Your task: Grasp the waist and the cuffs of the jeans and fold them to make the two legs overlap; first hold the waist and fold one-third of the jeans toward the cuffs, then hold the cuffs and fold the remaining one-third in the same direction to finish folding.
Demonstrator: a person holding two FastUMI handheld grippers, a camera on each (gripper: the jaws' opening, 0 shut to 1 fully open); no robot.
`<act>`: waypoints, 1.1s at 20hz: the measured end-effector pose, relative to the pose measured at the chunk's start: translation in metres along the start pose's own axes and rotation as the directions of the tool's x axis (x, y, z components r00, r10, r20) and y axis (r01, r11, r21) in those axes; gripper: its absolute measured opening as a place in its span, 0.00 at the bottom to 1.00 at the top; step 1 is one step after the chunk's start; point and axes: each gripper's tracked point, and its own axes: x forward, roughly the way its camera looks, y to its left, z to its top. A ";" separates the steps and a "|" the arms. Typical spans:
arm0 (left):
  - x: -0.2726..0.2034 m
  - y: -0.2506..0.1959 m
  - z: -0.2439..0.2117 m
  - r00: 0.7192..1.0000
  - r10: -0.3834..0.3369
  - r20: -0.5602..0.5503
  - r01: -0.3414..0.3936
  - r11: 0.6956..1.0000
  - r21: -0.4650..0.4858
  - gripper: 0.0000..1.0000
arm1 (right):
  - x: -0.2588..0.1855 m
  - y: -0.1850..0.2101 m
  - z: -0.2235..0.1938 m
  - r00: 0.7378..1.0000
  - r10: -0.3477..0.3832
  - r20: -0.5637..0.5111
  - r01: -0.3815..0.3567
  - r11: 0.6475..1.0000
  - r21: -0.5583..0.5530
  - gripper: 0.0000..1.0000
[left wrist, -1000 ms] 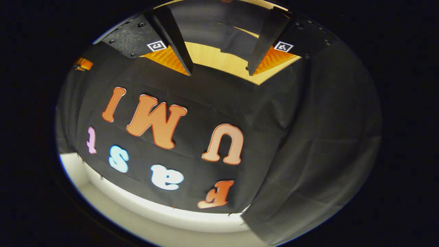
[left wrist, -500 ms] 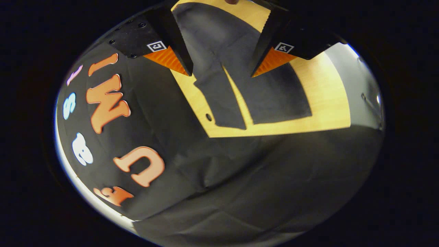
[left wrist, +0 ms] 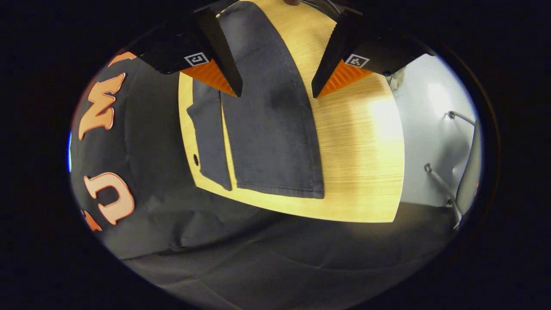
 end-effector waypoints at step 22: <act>0.059 -0.037 0.010 0.995 -0.048 -0.085 0.036 0.989 -0.145 0.89 | 0.002 -0.044 -0.003 0.990 -0.138 -0.037 0.141 0.983 0.114 0.98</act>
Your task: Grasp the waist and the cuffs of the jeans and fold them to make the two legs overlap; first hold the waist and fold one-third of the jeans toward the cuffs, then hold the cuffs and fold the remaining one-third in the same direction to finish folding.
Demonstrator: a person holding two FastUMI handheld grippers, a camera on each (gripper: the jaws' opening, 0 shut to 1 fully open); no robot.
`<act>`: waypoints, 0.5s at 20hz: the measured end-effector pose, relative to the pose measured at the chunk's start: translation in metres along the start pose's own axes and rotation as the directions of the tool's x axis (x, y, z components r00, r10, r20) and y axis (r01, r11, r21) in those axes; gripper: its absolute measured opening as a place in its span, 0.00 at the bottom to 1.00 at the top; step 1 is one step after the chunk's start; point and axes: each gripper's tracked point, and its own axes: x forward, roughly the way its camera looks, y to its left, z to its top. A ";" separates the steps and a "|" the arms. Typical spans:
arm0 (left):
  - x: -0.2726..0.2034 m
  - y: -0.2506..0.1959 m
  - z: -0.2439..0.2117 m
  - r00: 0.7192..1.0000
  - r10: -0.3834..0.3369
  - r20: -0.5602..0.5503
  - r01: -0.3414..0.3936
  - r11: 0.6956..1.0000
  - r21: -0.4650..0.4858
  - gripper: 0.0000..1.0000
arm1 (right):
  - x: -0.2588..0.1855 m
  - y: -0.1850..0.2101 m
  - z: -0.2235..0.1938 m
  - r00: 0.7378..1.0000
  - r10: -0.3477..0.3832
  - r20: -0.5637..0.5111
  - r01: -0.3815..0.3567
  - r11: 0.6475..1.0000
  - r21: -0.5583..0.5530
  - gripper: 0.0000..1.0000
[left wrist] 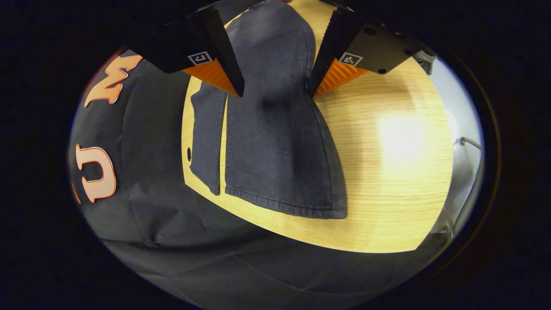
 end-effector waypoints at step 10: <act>0.022 0.001 -0.007 0.998 -0.045 -0.036 0.042 0.996 -0.079 0.05 | -0.015 -0.048 -0.039 0.993 -0.083 -0.078 0.089 0.994 0.071 0.98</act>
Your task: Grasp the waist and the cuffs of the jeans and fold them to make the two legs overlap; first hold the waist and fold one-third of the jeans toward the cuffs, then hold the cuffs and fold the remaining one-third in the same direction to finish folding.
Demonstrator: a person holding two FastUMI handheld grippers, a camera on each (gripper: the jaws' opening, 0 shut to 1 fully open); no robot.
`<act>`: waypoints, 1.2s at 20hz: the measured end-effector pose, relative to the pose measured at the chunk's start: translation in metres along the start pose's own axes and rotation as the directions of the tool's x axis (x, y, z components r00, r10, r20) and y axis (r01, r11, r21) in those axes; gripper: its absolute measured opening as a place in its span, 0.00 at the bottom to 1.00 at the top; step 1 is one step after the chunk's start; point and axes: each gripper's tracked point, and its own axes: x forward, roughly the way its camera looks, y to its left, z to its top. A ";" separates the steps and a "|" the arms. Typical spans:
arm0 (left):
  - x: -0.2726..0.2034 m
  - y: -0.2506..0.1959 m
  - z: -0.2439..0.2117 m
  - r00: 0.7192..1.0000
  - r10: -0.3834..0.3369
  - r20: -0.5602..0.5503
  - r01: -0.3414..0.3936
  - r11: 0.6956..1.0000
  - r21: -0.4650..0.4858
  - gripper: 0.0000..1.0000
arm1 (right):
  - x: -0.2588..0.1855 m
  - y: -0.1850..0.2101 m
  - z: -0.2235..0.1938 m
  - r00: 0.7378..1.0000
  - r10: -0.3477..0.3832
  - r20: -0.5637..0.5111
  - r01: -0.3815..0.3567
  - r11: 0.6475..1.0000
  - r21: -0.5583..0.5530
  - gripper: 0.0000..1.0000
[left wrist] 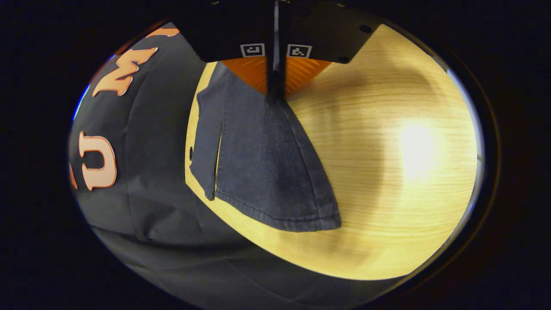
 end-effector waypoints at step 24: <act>-0.029 -0.020 -0.009 0.999 0.017 -0.031 -0.014 0.995 0.103 0.04 | 0.041 -0.151 -0.246 0.803 -0.001 -0.596 0.436 0.683 0.586 0.99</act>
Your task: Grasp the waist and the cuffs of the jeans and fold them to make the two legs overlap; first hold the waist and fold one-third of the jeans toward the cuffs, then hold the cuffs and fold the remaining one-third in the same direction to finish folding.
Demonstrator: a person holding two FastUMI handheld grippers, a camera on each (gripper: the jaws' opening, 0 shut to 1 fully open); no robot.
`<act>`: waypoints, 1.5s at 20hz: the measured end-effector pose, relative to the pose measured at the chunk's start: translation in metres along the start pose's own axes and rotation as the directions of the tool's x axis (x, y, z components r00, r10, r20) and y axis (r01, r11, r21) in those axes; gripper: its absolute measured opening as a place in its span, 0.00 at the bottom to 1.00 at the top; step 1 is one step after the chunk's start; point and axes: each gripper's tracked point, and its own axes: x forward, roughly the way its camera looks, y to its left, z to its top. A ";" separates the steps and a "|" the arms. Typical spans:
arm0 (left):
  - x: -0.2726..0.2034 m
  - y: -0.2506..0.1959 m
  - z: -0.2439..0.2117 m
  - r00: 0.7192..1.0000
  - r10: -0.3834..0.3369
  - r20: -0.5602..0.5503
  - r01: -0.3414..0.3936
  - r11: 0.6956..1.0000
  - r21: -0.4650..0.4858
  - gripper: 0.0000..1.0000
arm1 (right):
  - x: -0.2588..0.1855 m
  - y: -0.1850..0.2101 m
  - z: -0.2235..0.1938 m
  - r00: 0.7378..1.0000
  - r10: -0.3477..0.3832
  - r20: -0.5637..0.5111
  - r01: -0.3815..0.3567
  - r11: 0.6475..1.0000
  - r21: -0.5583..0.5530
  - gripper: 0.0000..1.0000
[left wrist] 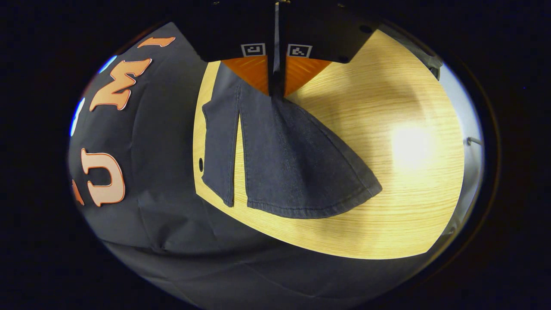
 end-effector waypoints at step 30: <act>-0.019 -0.011 -0.002 0.999 0.023 -0.029 -0.021 0.998 0.065 0.04 | 0.004 0.031 0.011 0.985 0.144 0.094 -0.141 0.989 -0.033 0.00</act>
